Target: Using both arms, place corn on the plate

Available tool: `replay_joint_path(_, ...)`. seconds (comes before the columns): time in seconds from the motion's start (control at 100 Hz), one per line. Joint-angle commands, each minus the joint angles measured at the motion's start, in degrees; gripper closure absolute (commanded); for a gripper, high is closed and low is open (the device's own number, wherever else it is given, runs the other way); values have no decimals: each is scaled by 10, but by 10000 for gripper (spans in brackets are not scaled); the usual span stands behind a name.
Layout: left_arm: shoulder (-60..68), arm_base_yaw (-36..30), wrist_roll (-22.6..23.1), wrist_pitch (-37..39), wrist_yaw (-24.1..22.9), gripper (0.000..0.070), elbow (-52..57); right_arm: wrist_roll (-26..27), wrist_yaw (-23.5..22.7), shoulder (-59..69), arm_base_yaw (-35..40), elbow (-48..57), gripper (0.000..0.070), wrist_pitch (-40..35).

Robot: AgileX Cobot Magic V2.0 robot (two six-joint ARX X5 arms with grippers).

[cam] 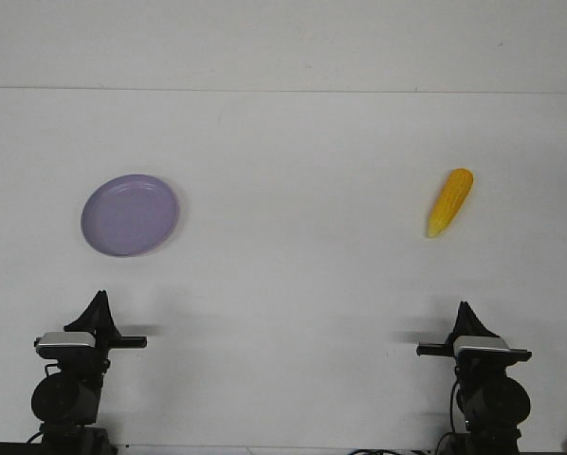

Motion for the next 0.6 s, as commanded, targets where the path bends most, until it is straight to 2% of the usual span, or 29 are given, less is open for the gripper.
replay_joint_path(0.0,-2,1,7,5,2,685,-12,2,0,0,-1,-2,682,6)
replay_joint_path(0.42,-2,1,5,8,3,685,-12,2,0,0,-1,-2,683,6)
replay_joint_path(0.59,-2,1,-74,6,9,685,-12,2,0,0,-1,-2,683,6)
